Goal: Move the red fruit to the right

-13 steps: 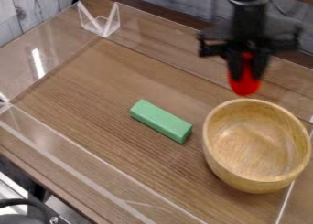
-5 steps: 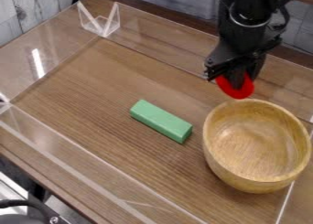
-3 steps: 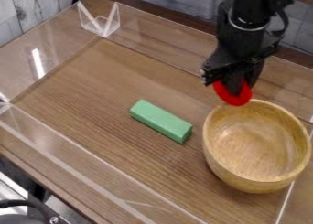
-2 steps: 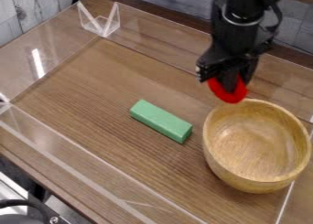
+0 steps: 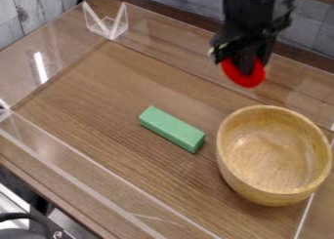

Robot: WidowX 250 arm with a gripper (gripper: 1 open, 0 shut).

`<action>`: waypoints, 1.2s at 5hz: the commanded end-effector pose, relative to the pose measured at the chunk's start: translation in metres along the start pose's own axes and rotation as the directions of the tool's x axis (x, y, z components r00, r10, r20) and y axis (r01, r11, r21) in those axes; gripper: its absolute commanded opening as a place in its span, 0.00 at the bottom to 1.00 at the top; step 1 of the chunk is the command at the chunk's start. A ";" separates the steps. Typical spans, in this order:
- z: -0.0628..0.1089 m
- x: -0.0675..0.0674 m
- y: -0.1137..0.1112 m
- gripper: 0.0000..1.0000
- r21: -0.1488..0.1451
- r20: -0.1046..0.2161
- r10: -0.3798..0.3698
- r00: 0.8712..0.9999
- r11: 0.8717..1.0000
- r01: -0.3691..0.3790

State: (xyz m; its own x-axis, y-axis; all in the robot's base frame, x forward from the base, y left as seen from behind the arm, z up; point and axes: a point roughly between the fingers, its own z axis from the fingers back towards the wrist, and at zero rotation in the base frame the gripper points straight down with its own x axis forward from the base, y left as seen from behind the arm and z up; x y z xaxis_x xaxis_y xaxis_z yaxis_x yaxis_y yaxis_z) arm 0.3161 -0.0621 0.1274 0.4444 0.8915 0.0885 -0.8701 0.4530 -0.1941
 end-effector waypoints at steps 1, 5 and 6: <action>0.025 -0.001 -0.017 0.00 -0.062 0.027 0.023 0.999 0.998 -0.021; -0.038 -0.043 0.016 0.00 0.037 0.058 0.035 0.998 0.999 -0.037; -0.046 -0.048 0.029 0.00 0.050 0.052 0.041 0.998 0.998 -0.043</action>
State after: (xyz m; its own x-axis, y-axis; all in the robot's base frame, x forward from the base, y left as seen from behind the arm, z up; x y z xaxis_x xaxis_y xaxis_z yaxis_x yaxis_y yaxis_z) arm 0.2722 -0.0908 0.0602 0.4041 0.9060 0.1263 -0.9029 0.4171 -0.1036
